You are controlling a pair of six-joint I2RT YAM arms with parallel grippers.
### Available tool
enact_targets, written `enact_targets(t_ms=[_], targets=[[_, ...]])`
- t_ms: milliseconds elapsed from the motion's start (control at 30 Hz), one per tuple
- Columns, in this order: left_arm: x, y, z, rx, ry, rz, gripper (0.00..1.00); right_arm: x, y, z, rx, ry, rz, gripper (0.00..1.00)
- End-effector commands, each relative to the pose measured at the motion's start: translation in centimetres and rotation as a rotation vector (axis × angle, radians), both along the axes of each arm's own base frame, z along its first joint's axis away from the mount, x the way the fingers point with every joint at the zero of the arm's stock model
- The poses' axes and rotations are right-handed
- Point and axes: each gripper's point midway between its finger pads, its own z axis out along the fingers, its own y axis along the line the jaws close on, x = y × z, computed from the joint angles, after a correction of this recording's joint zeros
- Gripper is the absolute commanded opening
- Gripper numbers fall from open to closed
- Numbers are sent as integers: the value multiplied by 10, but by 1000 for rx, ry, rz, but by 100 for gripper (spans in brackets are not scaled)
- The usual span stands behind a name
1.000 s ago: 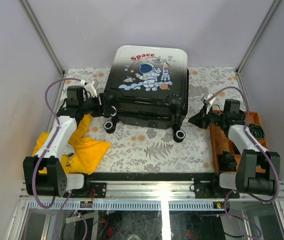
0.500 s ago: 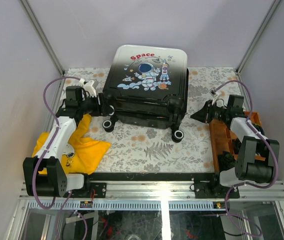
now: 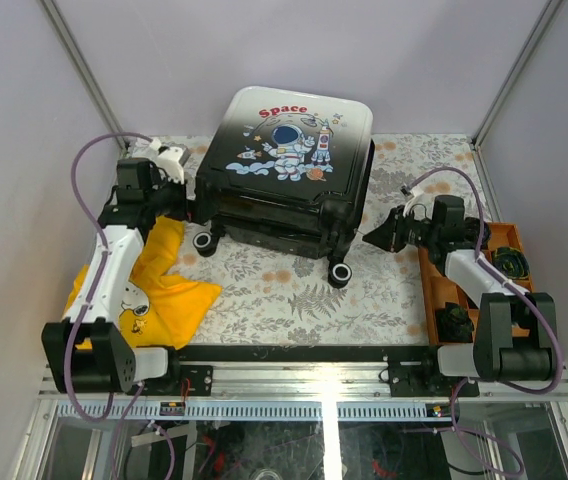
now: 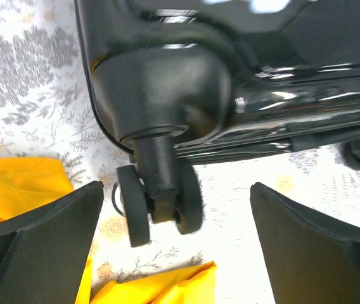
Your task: Pack the luggage
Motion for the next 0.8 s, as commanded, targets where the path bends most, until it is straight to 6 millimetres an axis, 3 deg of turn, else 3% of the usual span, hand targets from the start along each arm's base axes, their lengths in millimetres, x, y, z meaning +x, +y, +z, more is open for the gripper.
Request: enact_targets(t_ms=[0, 100, 300, 367, 467, 633, 767], targets=[[-17, -9, 62, 122, -177, -122, 100, 0, 14, 10, -11, -69, -10, 0], [-32, -44, 75, 102, -131, -251, 100, -3, 19, 8, -10, -63, -10, 0], [-76, -161, 75, -2, -48, -442, 100, -2, 19, 5, -11, -53, -20, 0], [-94, -201, 70, -39, -42, -482, 100, -2, 21, 6, -16, -64, -18, 0], [-113, -242, 52, -49, -10, -481, 99, -4, 23, 6, -19, -73, -15, 0], [-116, -291, 28, -68, 29, -399, 89, -7, 29, 6, -20, -87, -4, 0], [-101, -306, 7, -50, 51, -292, 90, -8, 30, 6, -16, -91, -4, 0]])
